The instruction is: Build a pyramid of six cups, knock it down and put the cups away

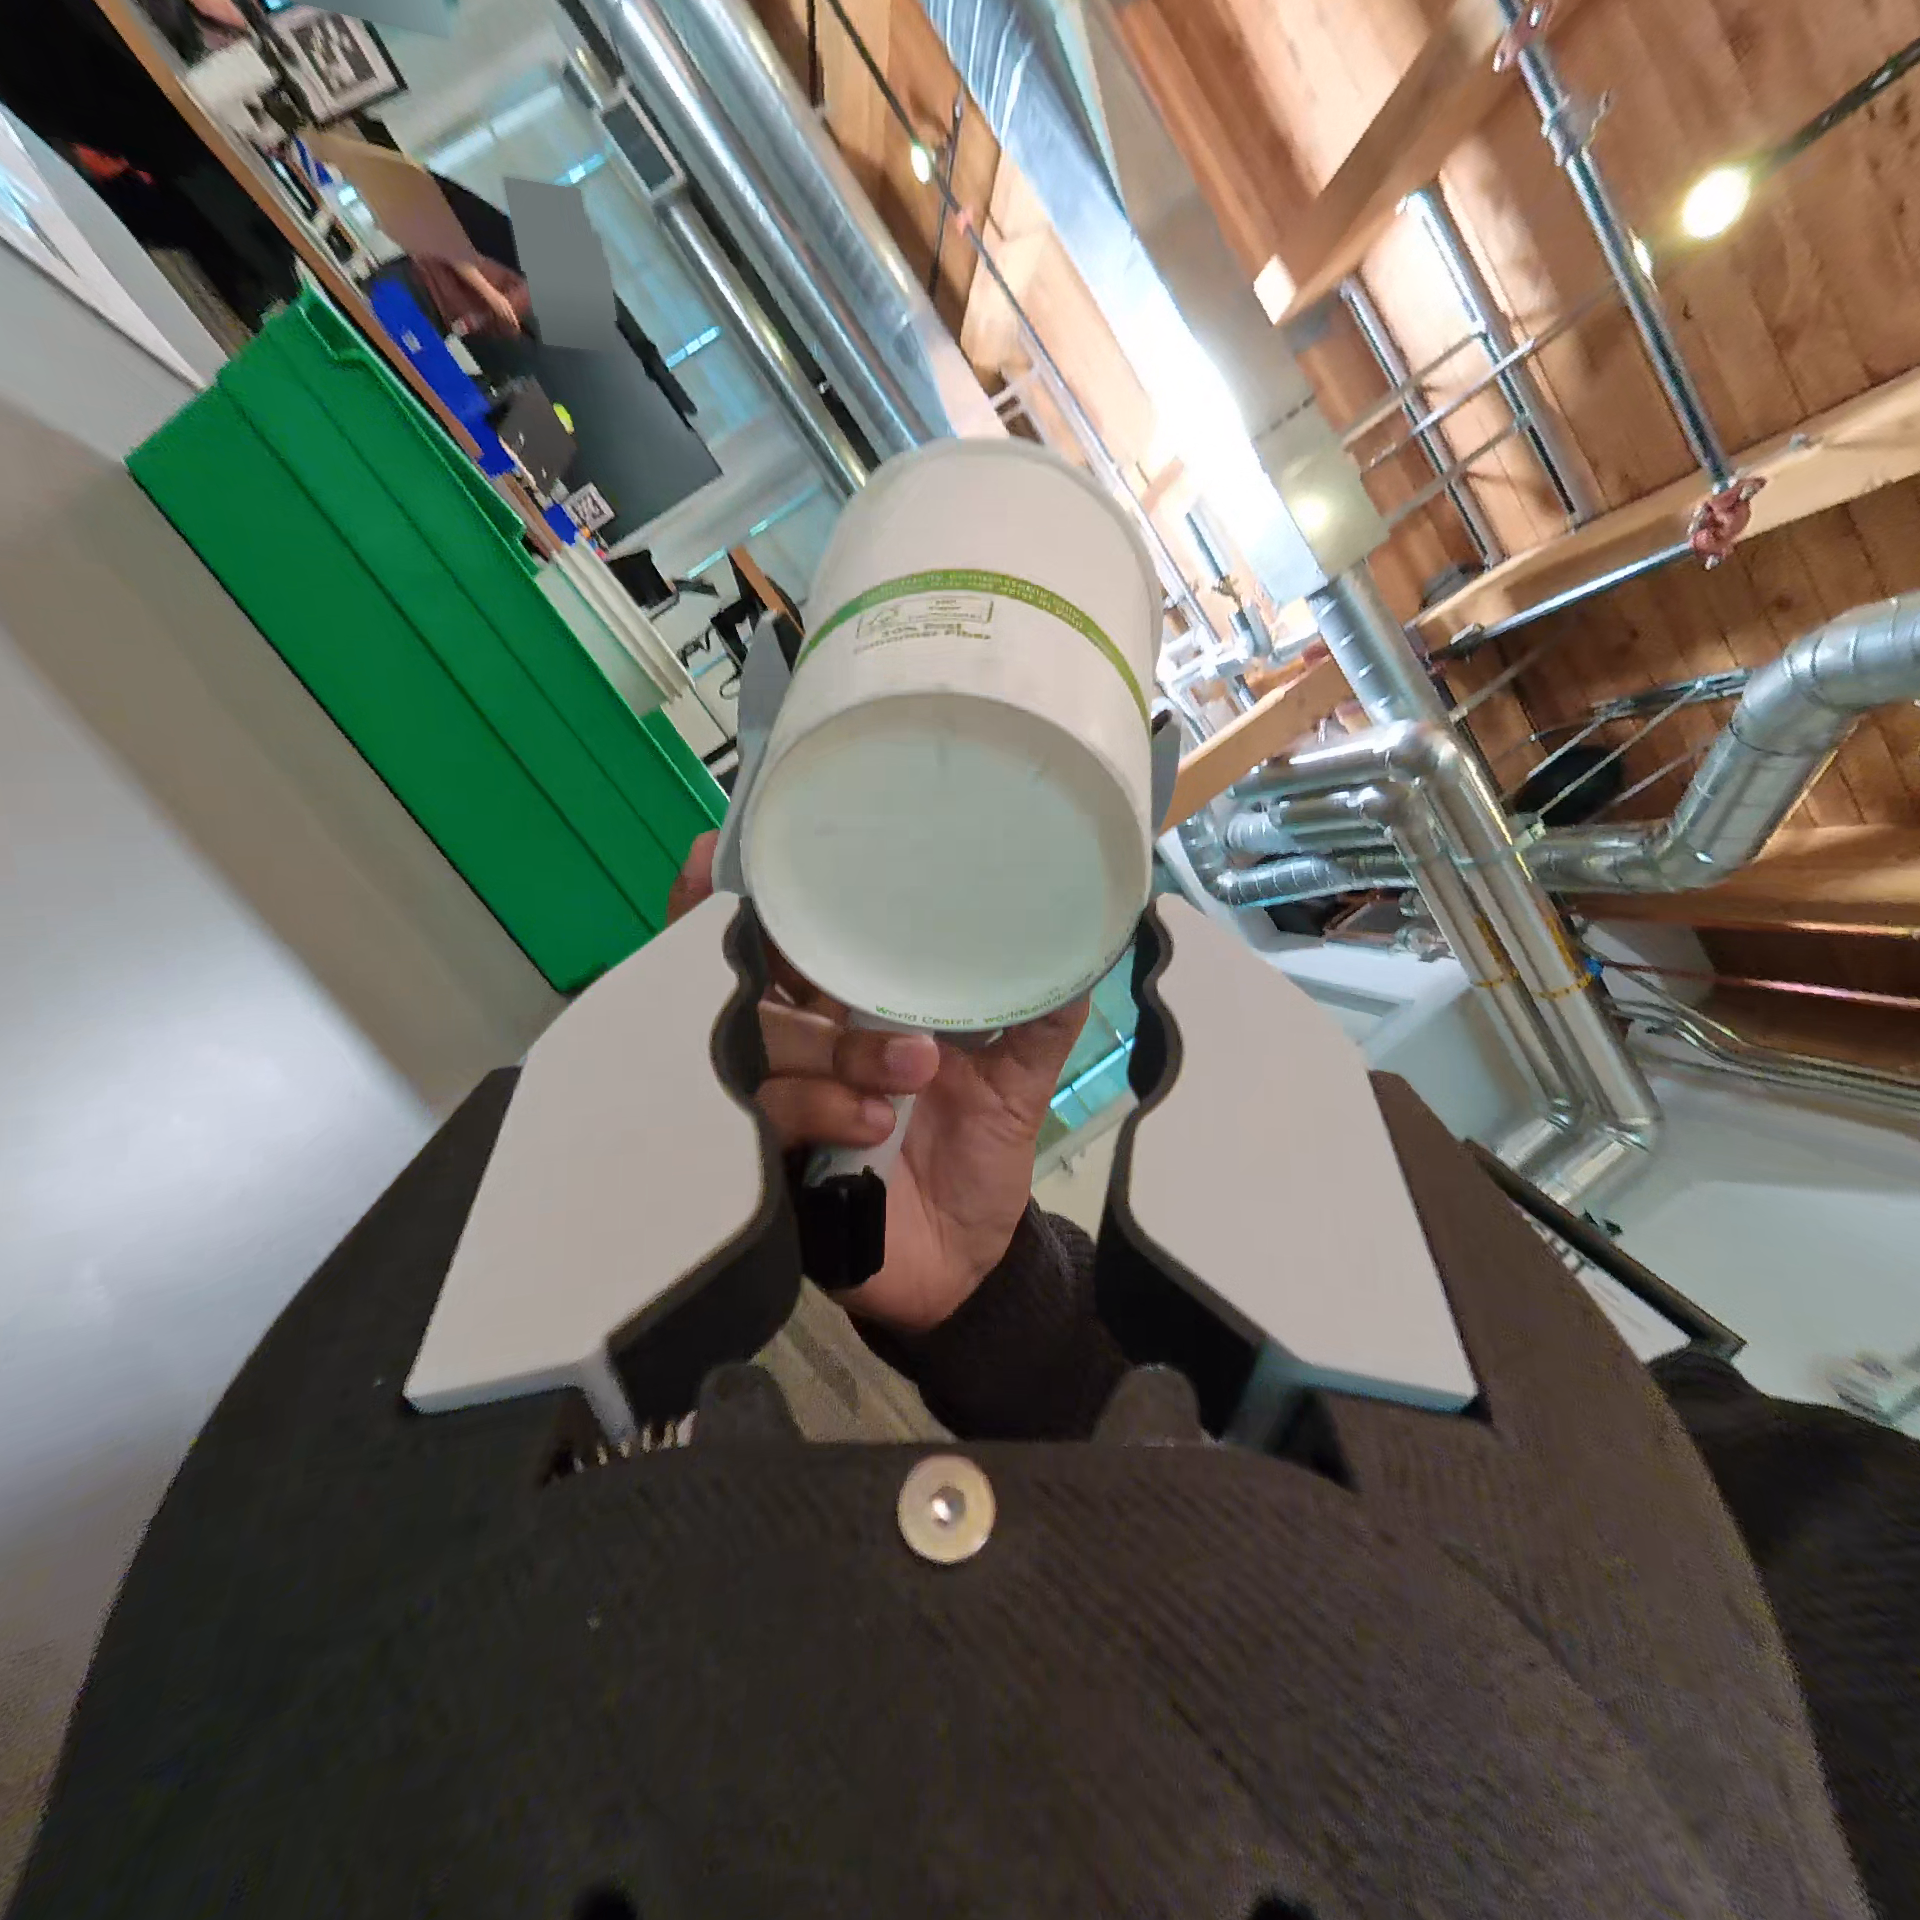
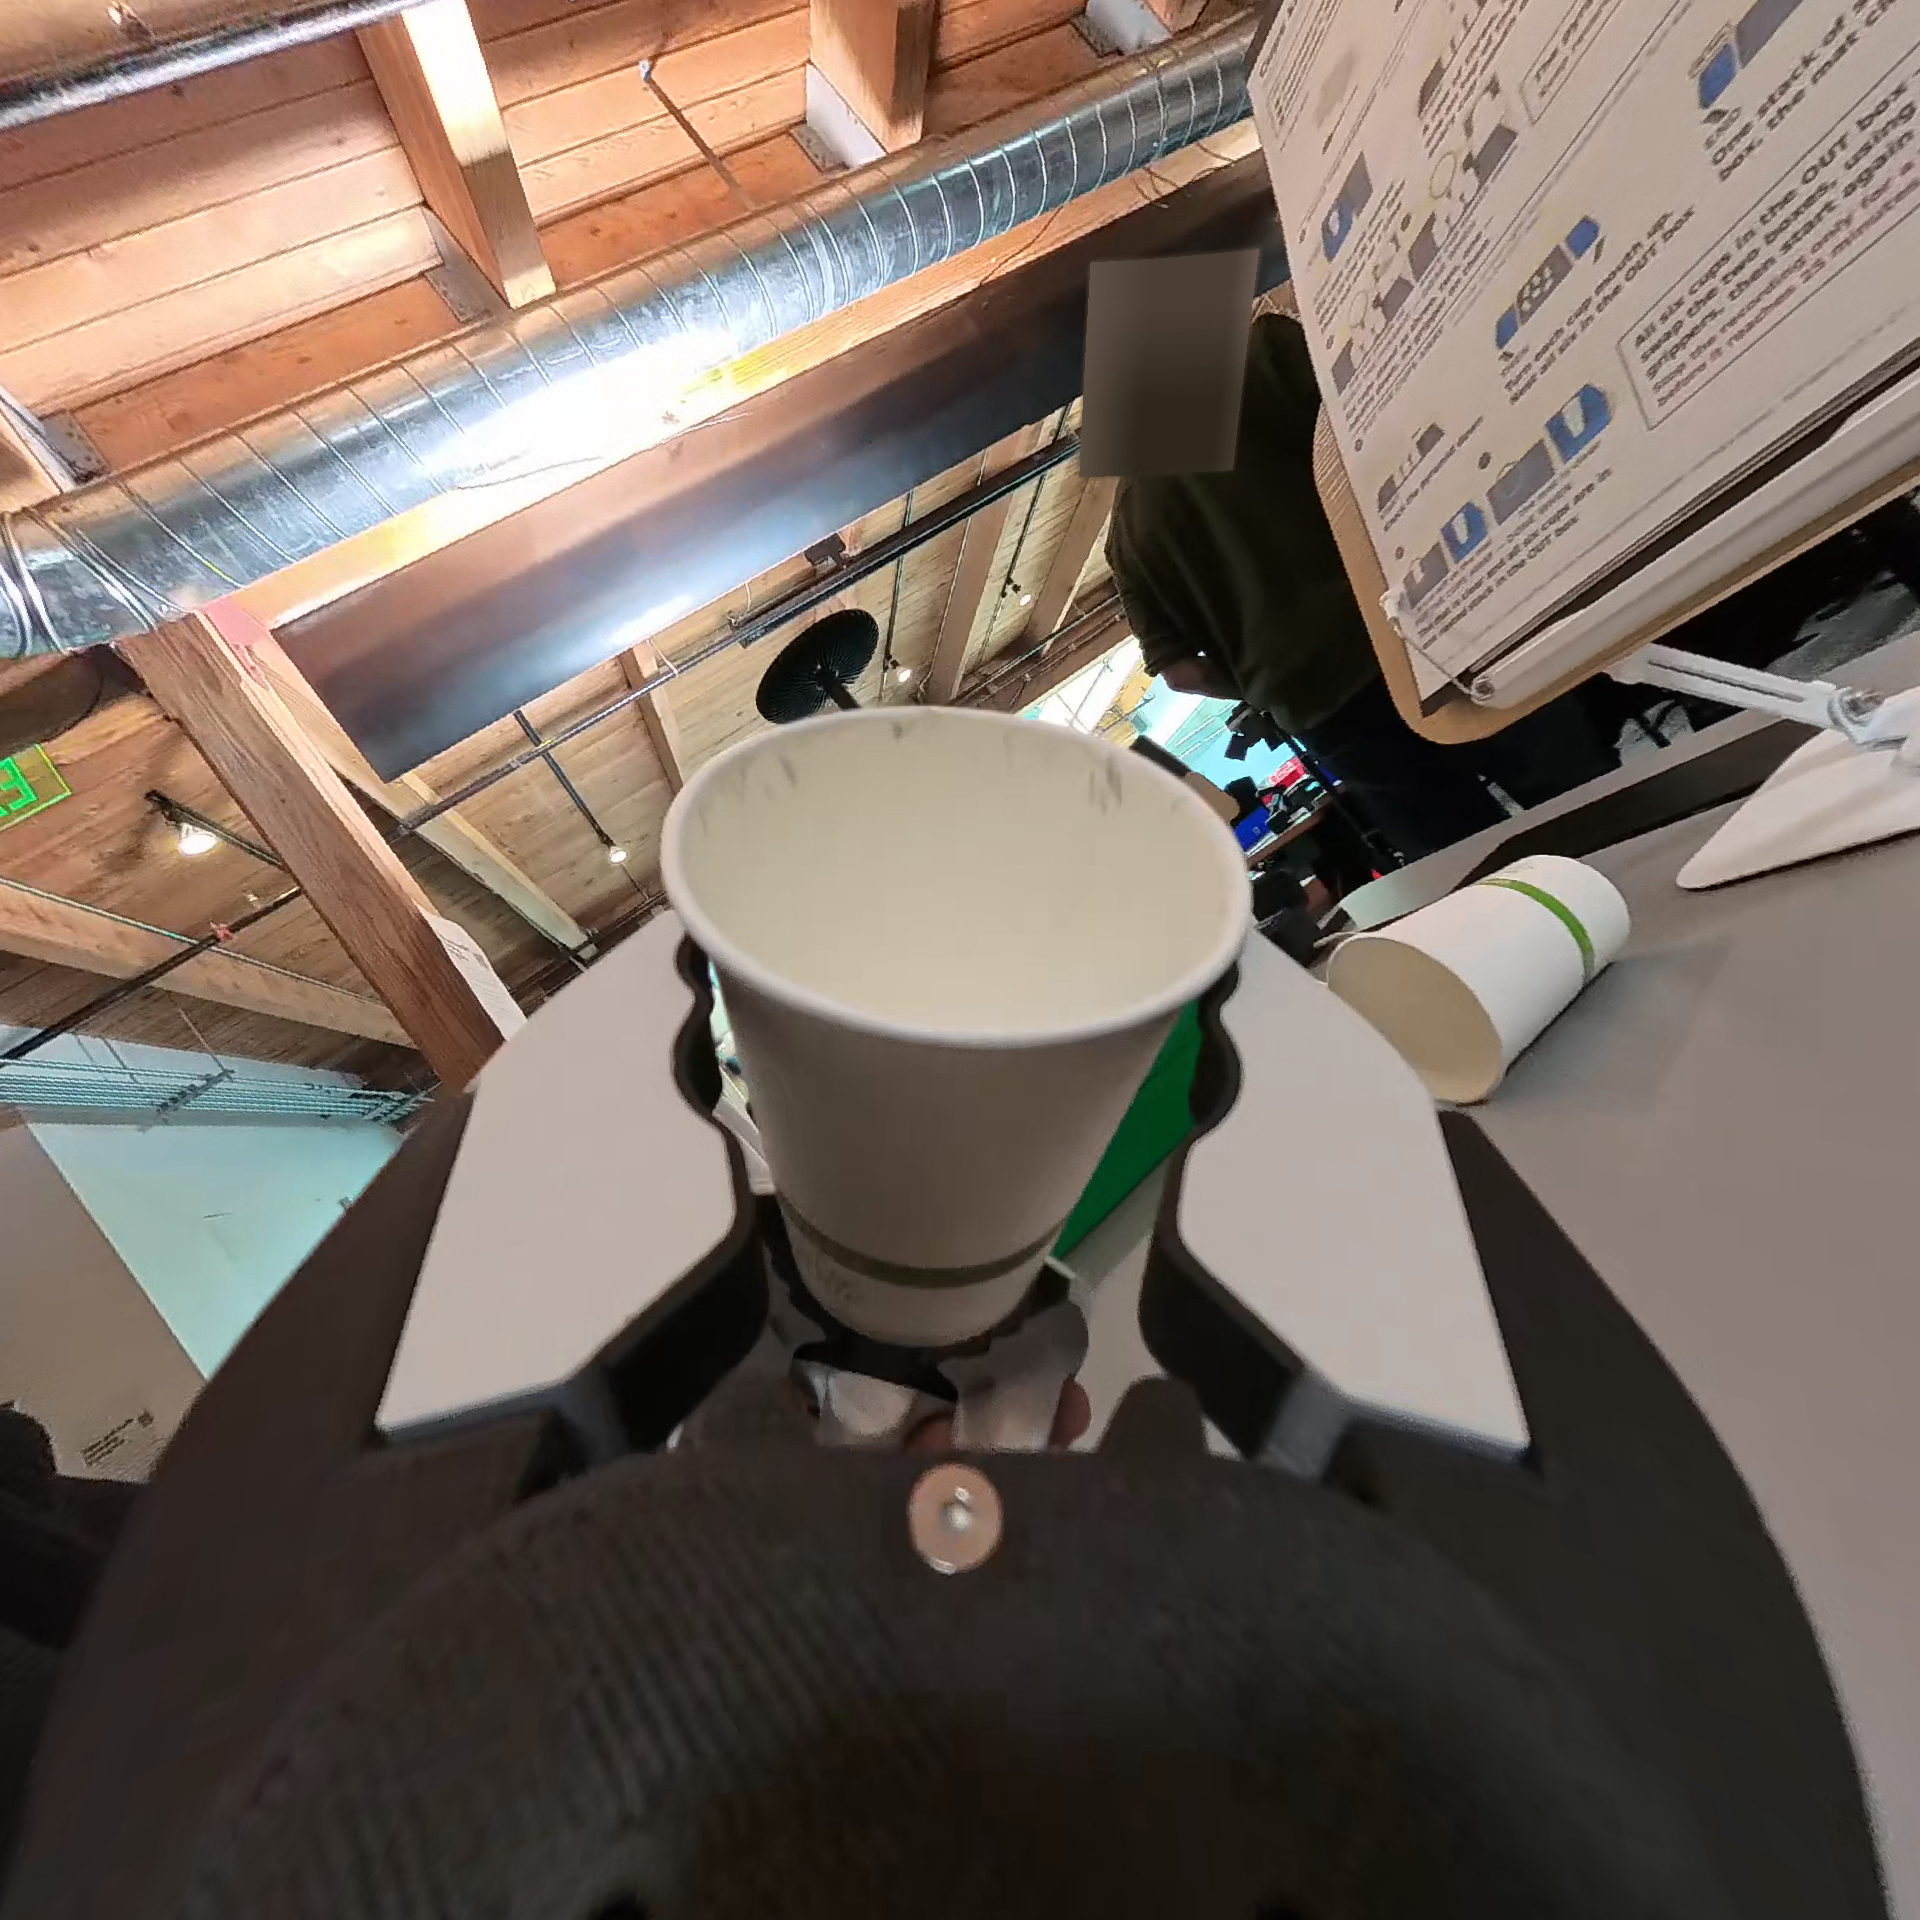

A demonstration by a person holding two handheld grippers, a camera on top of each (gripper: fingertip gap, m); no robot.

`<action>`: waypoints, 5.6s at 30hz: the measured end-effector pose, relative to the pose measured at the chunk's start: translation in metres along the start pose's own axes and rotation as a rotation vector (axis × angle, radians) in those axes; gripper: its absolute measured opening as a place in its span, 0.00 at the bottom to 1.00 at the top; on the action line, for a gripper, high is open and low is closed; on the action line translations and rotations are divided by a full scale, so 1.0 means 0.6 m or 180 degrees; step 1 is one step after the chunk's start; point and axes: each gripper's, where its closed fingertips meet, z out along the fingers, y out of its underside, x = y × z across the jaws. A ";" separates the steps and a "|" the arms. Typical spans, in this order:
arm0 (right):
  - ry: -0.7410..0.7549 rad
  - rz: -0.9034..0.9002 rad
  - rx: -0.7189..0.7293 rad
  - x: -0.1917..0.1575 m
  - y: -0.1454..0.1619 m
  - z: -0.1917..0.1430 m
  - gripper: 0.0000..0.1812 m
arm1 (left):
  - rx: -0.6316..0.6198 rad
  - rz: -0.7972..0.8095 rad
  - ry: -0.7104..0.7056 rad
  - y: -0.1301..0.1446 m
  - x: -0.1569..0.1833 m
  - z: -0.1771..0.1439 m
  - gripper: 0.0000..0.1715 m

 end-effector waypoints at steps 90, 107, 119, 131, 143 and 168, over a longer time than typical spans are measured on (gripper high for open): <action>0.1990 -0.2629 -0.1649 0.128 0.084 -0.045 0.34 | -0.0336 0.3806 -0.4310 -0.338 -0.207 -0.279 0.25; 0.1985 -0.2514 -0.1791 0.144 0.099 -0.055 0.32 | -0.0392 0.3254 -0.4651 -0.372 -0.243 -0.319 0.09; 0.1871 -0.2649 -0.1779 0.137 0.090 -0.053 0.32 | 0.0533 0.3568 -0.4277 -0.420 -0.134 -0.319 0.02; 0.1145 -0.3776 -0.2087 0.087 0.108 -0.037 0.51 | 0.0124 0.2731 -0.1391 -0.299 -0.040 -0.157 0.02; 0.0514 -0.5720 -0.2206 0.037 0.168 -0.032 0.24 | -0.1240 0.2121 -0.0763 -0.148 -0.064 -0.096 0.02; 0.1101 -0.3644 -0.1809 0.066 0.095 -0.038 0.46 | -0.0561 0.1959 -0.0715 -0.172 -0.062 -0.085 0.15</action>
